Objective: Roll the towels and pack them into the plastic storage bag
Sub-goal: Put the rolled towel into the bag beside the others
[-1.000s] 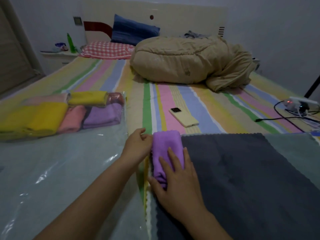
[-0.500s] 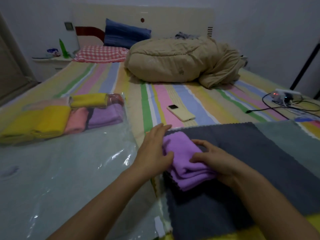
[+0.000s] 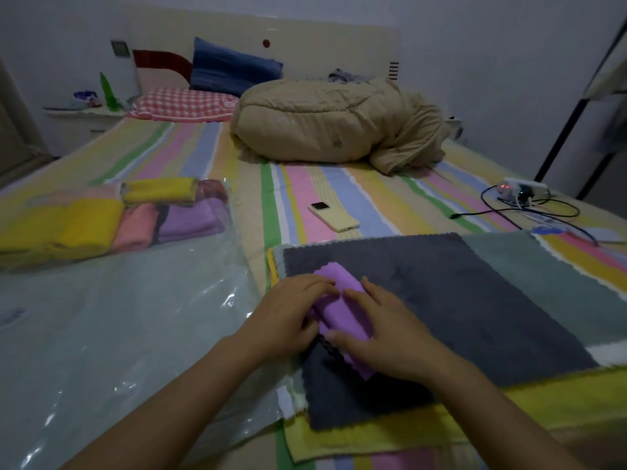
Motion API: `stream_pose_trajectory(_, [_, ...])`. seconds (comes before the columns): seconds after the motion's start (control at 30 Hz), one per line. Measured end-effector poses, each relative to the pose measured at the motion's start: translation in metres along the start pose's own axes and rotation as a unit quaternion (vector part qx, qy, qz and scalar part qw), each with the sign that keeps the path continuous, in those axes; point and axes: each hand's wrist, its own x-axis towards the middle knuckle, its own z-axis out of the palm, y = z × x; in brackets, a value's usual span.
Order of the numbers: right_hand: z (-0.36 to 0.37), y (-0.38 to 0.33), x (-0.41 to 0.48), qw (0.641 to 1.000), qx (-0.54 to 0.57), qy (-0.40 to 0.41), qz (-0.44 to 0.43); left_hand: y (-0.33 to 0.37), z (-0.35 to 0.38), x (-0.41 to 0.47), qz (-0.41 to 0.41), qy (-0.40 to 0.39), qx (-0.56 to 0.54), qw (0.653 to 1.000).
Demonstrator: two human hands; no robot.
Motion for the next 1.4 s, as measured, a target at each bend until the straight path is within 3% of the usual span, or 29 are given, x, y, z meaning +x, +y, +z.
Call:
stream_pose_trajectory(0.1, [0.01, 0.0, -0.006, 0.993, -0.114, -0.006, -0.011, -0.001, -0.003, 0.003, 0.016, 0.0, 0.05, 0.999])
stream_pose_trajectory(0.3, [-0.002, 0.002, -0.015, 0.997, -0.066, -0.041, -0.017, 0.001, -0.012, -0.001, 0.062, 0.055, 0.094, 0.992])
stream_pose_trajectory(0.5, [0.004, -0.025, 0.004, 0.994, -0.06, -0.019, 0.092, -0.004, 0.004, -0.011, 0.033, -0.037, 0.085, 0.995])
stream_pose_trajectory(0.57, [0.011, -0.033, 0.013, 0.986, -0.133, -0.028, 0.1, -0.003, 0.003, -0.014, -0.006, -0.026, 0.057, 0.998])
stream_pose_trajectory(0.67, [0.02, -0.036, 0.024, 0.975, -0.178, -0.037, 0.127, 0.003, -0.003, -0.023, -0.137, 0.055, -0.076, 0.986])
stream_pose_trajectory(0.73, [0.022, -0.034, 0.028, 0.976, -0.166, -0.025, 0.137, 0.004, -0.01, -0.026, -0.225, 0.109, -0.157, 0.955])
stream_pose_trajectory(0.8, [0.023, -0.033, 0.029, 0.977, -0.161, -0.009, 0.138, 0.008, -0.021, -0.026, -0.322, 0.129, -0.276, 0.896])
stream_pose_trajectory(0.93, [0.013, -0.03, 0.022, 0.987, -0.095, 0.028, 0.124, 0.03, -0.042, -0.03, -0.435, 0.12, -0.551, 0.702])
stream_pose_trajectory(1.0, [0.003, -0.028, 0.018, 0.991, -0.027, 0.035, 0.123, 0.04, -0.048, -0.037, -0.453, 0.102, -0.593, 0.658])
stream_pose_trajectory(1.07, [-0.007, -0.033, 0.012, 0.987, 0.099, 0.023, 0.124, 0.046, -0.05, -0.044, -0.467, 0.082, -0.605, 0.64])
stream_pose_trajectory(1.17, [-0.012, -0.053, 0.0, 0.949, 0.292, -0.005, 0.12, 0.052, -0.051, -0.052, -0.479, 0.062, -0.61, 0.628])
stream_pose_trajectory(1.3, [-0.001, -0.083, -0.014, 0.904, 0.418, -0.032, 0.08, 0.057, -0.067, -0.072, -0.434, 0.104, -0.634, 0.631])
stream_pose_trajectory(1.37, [0.009, -0.095, -0.019, 0.908, 0.415, -0.027, 0.052, 0.05, -0.074, -0.096, -0.417, 0.137, -0.586, 0.681])
stream_pose_trajectory(1.4, [0.015, -0.101, -0.021, 0.911, 0.409, -0.02, 0.037, 0.043, -0.074, -0.111, -0.403, 0.146, -0.521, 0.738])
